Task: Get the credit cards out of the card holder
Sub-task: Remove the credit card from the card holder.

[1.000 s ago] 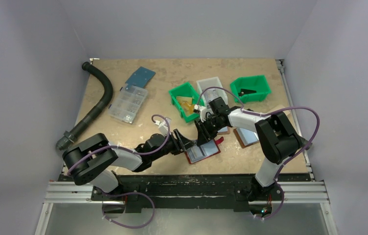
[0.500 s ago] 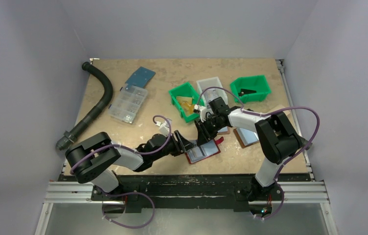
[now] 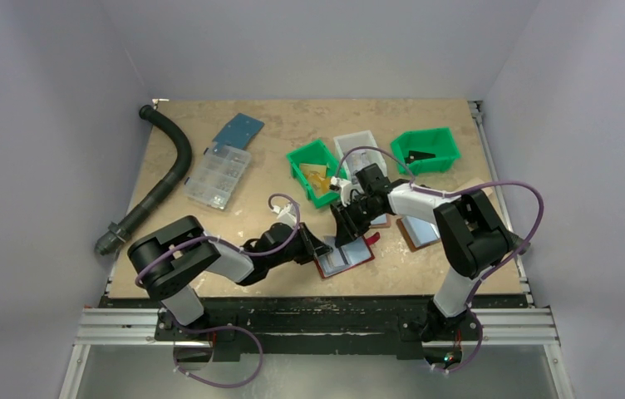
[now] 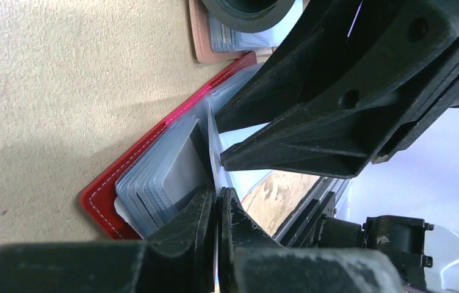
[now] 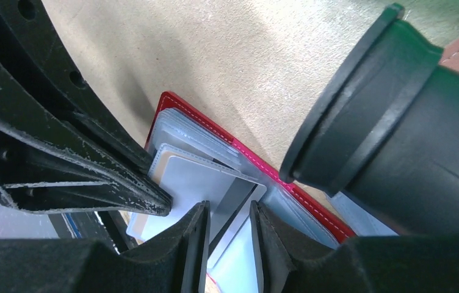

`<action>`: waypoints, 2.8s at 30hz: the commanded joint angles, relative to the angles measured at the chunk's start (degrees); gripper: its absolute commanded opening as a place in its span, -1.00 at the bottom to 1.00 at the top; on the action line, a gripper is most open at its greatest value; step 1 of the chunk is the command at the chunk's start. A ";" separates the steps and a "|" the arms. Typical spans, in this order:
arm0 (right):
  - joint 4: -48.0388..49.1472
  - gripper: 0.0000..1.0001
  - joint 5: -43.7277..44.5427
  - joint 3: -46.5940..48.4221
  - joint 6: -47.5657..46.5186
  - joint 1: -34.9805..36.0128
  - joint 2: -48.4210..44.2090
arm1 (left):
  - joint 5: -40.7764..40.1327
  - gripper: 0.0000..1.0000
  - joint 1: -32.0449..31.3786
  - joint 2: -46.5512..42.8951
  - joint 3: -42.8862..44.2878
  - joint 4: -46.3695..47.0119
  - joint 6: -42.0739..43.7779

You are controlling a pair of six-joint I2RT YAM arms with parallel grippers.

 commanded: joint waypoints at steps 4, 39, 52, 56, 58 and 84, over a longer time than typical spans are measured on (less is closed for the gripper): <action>-5.50 -0.06 -7.70 4.53 -8.42 -3.05 -4.31 | -2.76 -1.00 -0.04 -2.35 1.60 -3.93 6.15; -6.50 0.24 -23.09 1.99 -12.79 -5.48 -6.74 | 1.04 -1.00 -0.03 -1.31 -12.95 51.74 12.98; -7.57 -0.10 -25.64 2.30 -12.91 -5.49 -7.25 | -0.64 -1.00 -0.03 -4.80 -13.39 47.88 13.06; -4.97 -0.17 -21.62 1.92 -10.02 -5.59 -7.44 | -0.95 -1.00 -0.03 -6.24 -13.90 47.41 13.09; -4.05 -0.17 -20.79 1.76 -9.42 -5.57 -7.75 | -0.95 -1.00 -0.03 -7.05 -14.14 46.83 13.27; -4.05 -1.00 -29.22 1.66 -9.36 -5.93 -7.46 | -4.29 -0.91 0.05 -10.40 -14.48 42.07 11.80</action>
